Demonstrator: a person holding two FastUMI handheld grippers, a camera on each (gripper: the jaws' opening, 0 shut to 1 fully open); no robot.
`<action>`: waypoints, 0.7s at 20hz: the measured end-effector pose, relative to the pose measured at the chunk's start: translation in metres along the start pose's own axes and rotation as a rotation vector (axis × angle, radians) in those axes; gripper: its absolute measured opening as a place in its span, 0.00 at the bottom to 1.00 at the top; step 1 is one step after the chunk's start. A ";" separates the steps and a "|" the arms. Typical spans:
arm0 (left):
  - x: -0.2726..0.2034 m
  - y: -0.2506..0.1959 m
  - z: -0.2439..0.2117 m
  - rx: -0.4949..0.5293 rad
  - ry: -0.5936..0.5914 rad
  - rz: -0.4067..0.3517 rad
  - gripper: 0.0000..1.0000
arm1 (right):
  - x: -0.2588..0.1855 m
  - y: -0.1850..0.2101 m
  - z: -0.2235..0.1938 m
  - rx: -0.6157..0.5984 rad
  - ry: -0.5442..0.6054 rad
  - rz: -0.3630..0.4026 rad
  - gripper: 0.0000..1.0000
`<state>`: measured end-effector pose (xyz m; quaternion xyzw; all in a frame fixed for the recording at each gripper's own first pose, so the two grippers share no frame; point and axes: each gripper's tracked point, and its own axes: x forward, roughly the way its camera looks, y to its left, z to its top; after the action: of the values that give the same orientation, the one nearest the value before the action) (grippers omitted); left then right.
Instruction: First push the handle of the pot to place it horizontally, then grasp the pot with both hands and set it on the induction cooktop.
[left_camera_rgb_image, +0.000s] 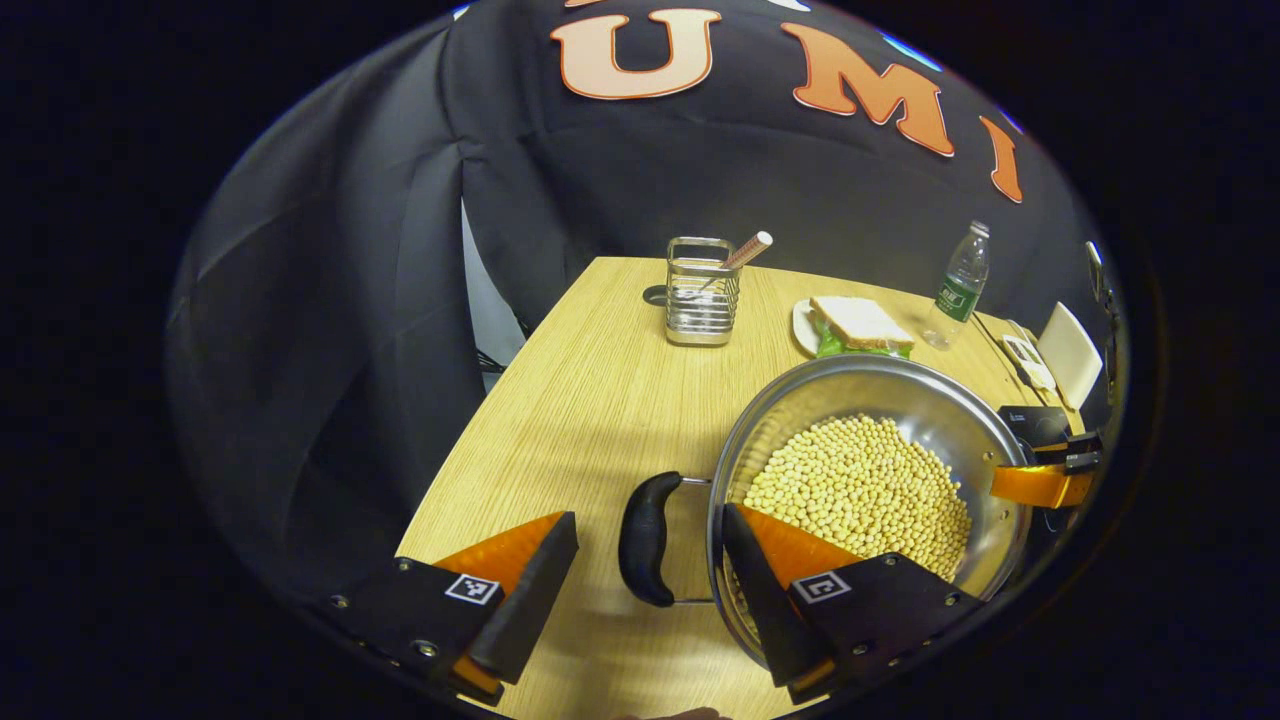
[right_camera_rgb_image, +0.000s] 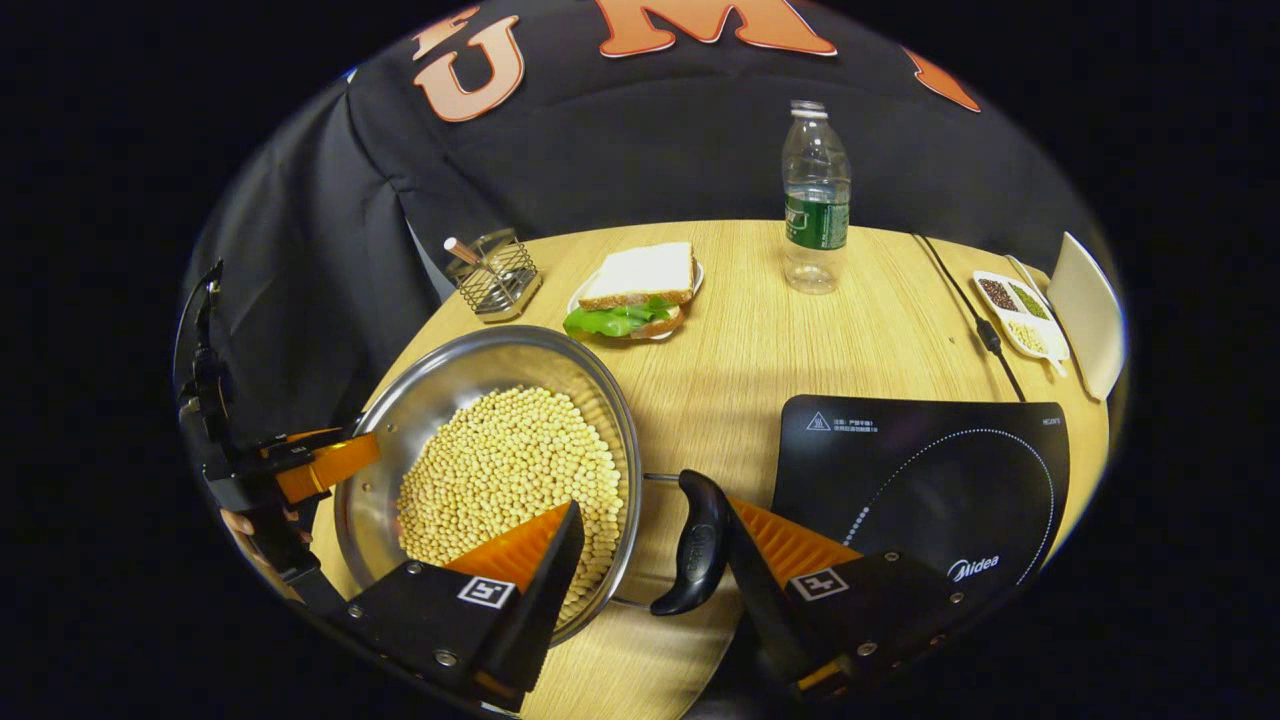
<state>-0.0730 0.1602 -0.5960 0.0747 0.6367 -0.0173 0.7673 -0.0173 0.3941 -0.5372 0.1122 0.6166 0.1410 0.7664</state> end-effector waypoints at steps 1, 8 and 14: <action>0.003 0.000 0.001 -0.001 -0.004 -0.002 0.90 | 0.001 0.000 0.002 -0.005 -0.010 -0.010 0.85; 0.017 -0.003 -0.008 0.008 0.028 -0.009 0.90 | 0.012 -0.007 0.004 -0.014 -0.012 -0.047 0.81; 0.025 -0.009 -0.010 0.020 0.037 -0.015 0.87 | 0.020 -0.007 0.003 -0.035 -0.021 -0.043 0.67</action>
<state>-0.0793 0.1547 -0.6235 0.0781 0.6511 -0.0281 0.7544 -0.0096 0.3942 -0.5572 0.0870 0.6083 0.1343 0.7774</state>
